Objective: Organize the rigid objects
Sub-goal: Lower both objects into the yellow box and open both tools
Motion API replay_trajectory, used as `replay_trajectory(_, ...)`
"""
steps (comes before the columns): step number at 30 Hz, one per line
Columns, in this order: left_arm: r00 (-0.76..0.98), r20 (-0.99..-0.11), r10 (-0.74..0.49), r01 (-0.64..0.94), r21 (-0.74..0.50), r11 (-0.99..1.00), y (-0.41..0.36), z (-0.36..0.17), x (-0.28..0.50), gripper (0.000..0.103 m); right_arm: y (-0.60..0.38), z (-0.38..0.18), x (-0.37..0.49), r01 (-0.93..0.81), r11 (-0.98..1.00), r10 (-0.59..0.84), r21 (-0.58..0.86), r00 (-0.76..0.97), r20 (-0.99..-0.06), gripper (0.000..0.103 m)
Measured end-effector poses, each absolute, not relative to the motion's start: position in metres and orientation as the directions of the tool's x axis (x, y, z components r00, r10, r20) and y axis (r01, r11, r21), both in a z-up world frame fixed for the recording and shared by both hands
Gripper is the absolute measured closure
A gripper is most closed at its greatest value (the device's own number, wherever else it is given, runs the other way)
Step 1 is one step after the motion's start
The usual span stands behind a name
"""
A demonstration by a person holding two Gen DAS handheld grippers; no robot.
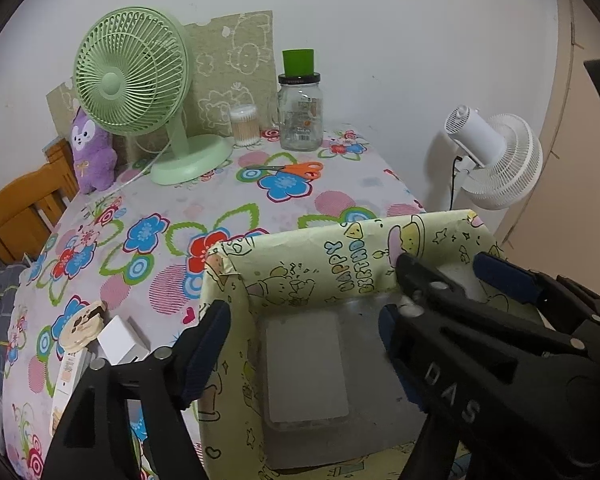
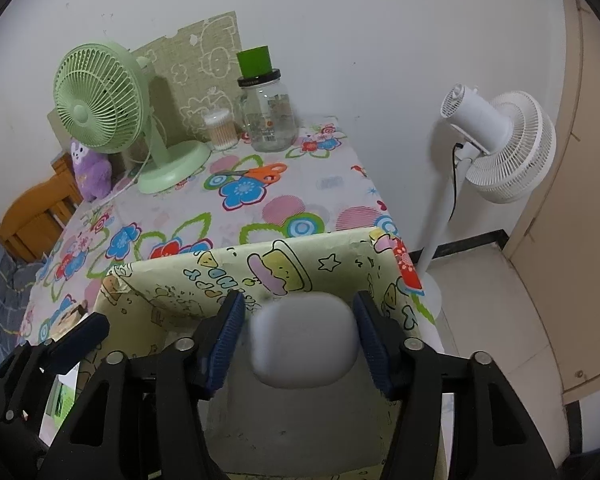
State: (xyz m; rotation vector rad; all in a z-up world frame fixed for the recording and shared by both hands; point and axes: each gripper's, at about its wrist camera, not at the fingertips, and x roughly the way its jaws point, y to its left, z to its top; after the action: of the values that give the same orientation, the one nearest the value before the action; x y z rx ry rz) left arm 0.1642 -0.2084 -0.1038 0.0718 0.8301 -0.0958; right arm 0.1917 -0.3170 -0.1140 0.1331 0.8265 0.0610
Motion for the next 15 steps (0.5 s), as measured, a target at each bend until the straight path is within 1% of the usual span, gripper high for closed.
replay_trajectory(1,0.667,-0.742,-0.063,0.118,0.022,0.993,-0.209,-0.104,0.163,0.018,-0.316,-0.113,0.190,-0.014,0.989,0.117,0.146,0.677,-0.727,0.031)
replay_trajectory(2,0.666,-0.743,-0.068,0.123,0.019,0.992,-0.209,-0.103,0.163,0.018,-0.315,-0.113,0.190,-0.022,0.989,0.122,0.146,0.675,-0.728,0.026)
replay_trajectory(4,0.664,-0.745,-0.067,0.128,0.025,0.991,-0.210,-0.104,0.161,0.016,-0.312,-0.112,0.188,-0.044,0.989,0.134,0.142,0.669,-0.731,0.020)
replay_trajectory(6,0.660,-0.748,-0.071,0.139,0.029,0.990,-0.211,-0.103,0.159,0.014,-0.310,-0.110,0.183,-0.035,0.991,0.117,0.127,0.679,-0.725,0.017)
replay_trajectory(7,0.658,-0.749,-0.075,0.146,0.029,0.989,-0.211,-0.103,0.158,0.013,-0.310,-0.109,0.181,-0.030,0.992,0.109,0.122,0.682,-0.723,0.014)
replay_trajectory(12,0.666,-0.740,-0.093,0.156,0.016,0.988,-0.210,-0.098,0.149,0.010,-0.310,-0.102,0.170,-0.013,0.994,0.085,0.106,0.697,-0.712,0.013)
replay_trajectory(15,0.672,-0.736,-0.082,0.154,0.031,0.988,-0.208,-0.094,0.143,0.007,-0.308,-0.098,0.163,-0.005,0.996,0.070,0.094,0.705,-0.705,0.013)
